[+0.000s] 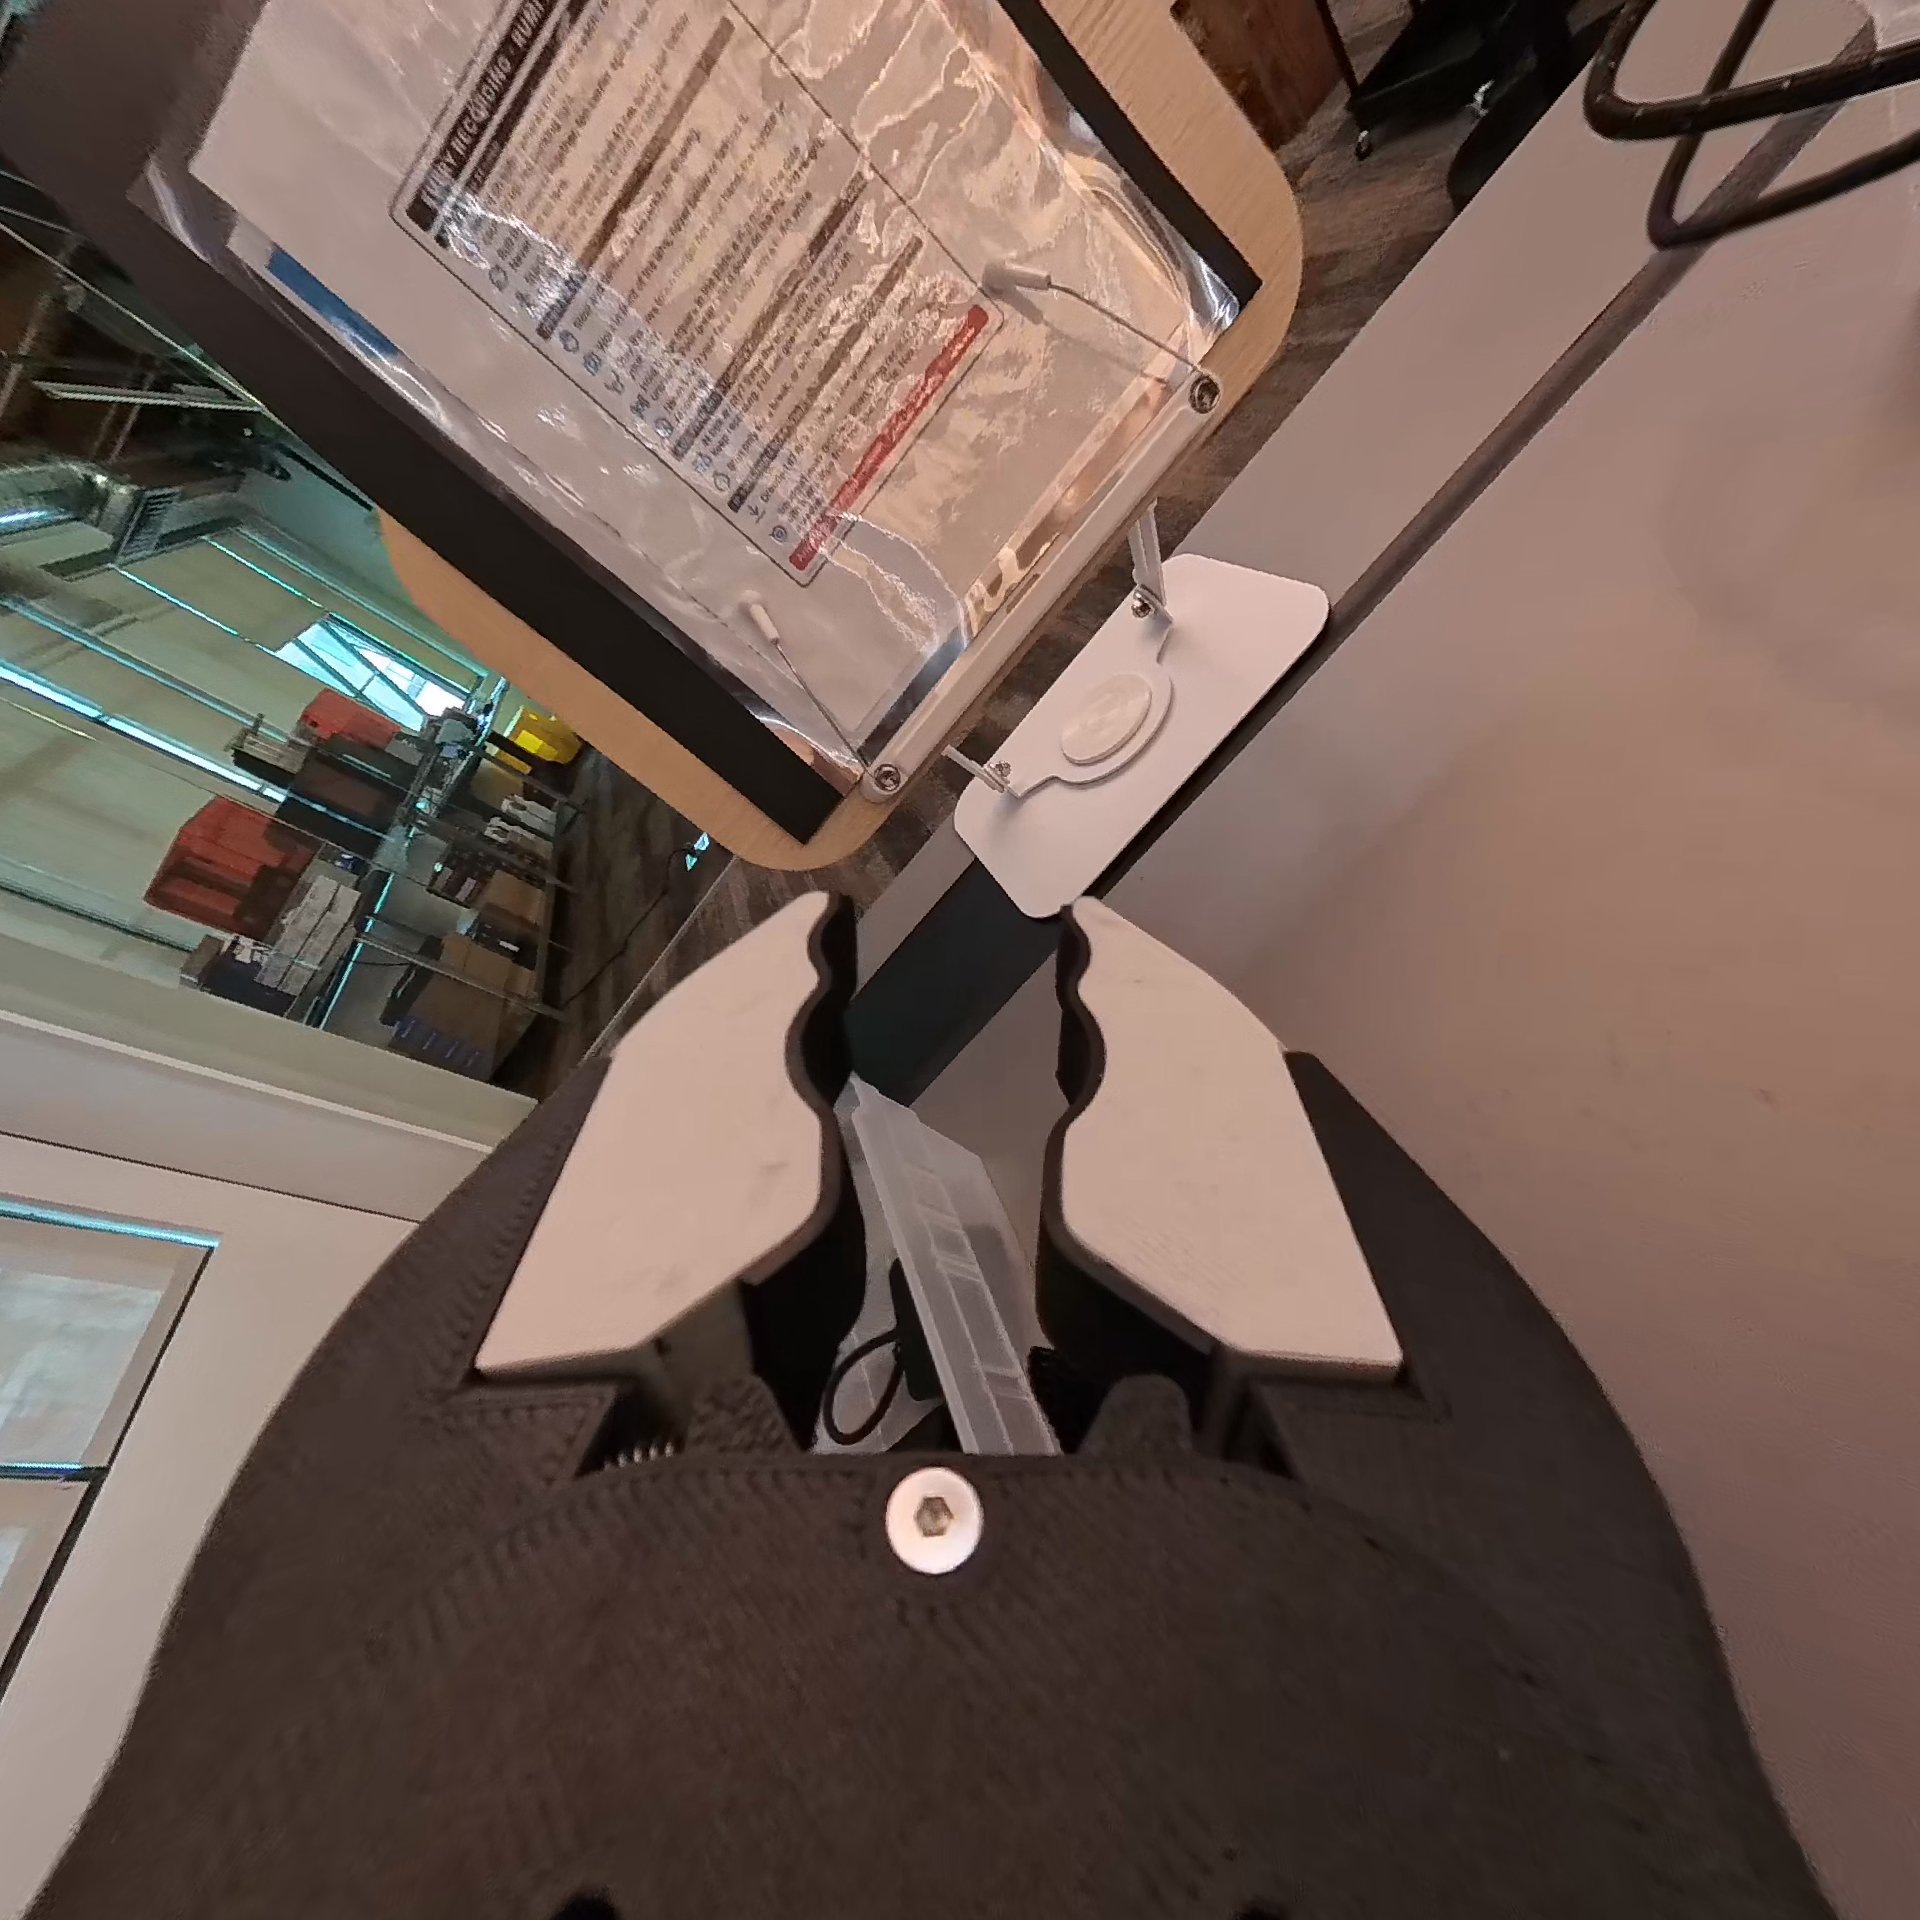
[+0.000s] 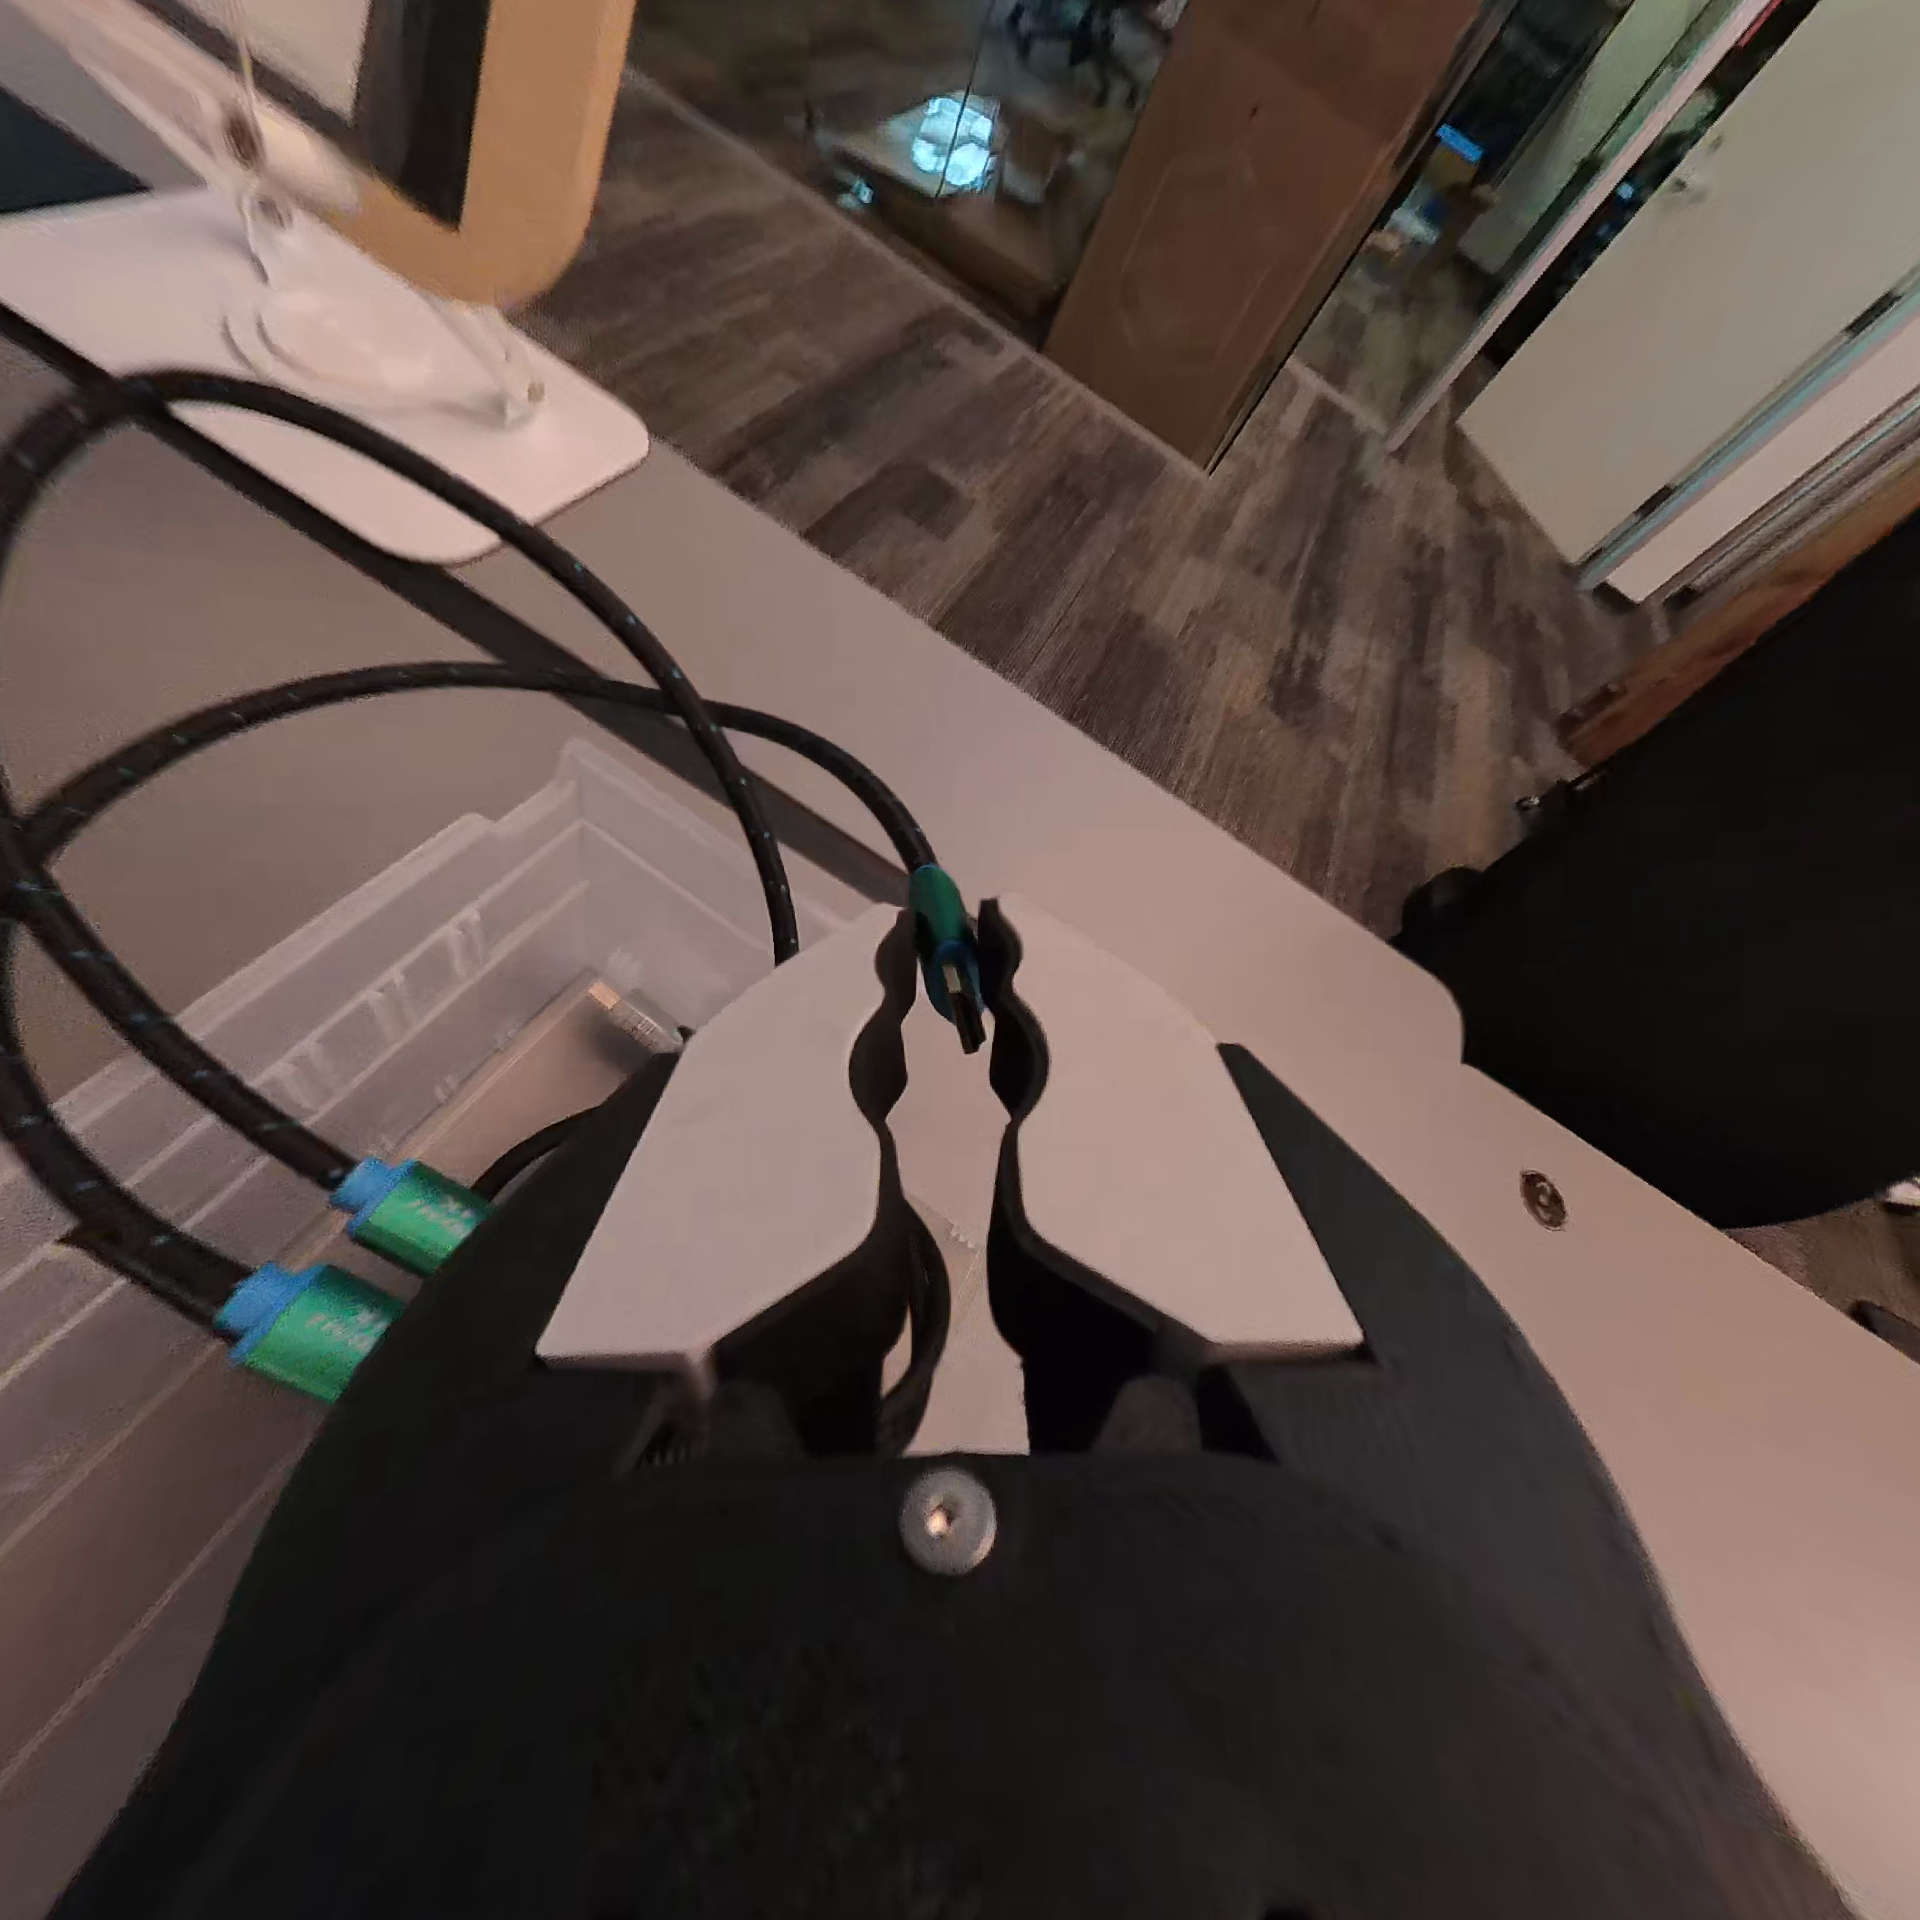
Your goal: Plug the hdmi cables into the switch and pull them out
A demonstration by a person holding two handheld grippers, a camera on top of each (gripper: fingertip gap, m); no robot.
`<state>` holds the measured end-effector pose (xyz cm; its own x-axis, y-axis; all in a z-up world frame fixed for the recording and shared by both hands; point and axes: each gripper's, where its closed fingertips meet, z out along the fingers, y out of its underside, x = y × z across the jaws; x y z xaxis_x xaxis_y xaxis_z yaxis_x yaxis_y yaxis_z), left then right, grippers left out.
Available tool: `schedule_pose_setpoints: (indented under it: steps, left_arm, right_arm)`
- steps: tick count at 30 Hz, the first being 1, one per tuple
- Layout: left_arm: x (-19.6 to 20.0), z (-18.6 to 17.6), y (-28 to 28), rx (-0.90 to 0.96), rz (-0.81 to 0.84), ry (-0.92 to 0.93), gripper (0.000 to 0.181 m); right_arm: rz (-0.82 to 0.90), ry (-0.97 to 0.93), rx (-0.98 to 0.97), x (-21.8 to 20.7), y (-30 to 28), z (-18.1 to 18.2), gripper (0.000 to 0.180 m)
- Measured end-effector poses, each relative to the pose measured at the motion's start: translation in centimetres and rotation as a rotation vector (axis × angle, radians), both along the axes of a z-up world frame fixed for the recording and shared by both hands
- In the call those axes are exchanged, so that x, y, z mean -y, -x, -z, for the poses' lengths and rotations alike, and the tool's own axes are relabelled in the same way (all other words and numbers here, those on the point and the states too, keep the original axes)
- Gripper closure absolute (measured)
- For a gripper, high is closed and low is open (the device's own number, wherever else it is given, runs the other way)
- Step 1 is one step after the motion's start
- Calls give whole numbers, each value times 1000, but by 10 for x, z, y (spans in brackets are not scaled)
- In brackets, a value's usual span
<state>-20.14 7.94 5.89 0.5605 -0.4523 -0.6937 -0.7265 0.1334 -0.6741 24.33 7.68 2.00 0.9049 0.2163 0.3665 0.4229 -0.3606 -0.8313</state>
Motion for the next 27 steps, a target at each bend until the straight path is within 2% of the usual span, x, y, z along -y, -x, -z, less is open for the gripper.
schedule_pose_setpoints:
  steps: [3, 6, 9, 12, 15, 18, 21, 24, 27]
  left_arm:
    - [5, -5, -2, -2, 5, -22, 146]
    - [9, -9, -4, -7, 5, -42, 146]
    - [12, -13, -5, 4, 10, -50, 146]
    - [14, -15, -5, 12, 16, -52, 146]
    - [15, -15, -7, 16, 22, -51, 146]
    - [16, -14, -8, 11, 23, -52, 146]
    - [15, -13, -9, 10, 24, -50, 146]
    - [14, -11, -11, 7, 26, -45, 146]
    - [13, -7, -12, -3, 27, -41, 146]
  right_arm:
    - [29, -52, -35, 22, -6, -27, 168]
    - [79, 6, -35, 51, -17, -35, 168]
    - [128, 104, -75, 81, -24, -33, 168]
    - [158, 281, -123, 101, -27, -6, 169]
    - [131, 489, -182, 100, -22, 40, 169]
    - [119, 650, -124, 90, -20, 82, 169]
    - [116, 624, -122, 69, -15, 87, 169]
    - [76, 583, -16, 57, -14, 91, 169]
    - [86, 596, -37, 48, -15, 101, 169]
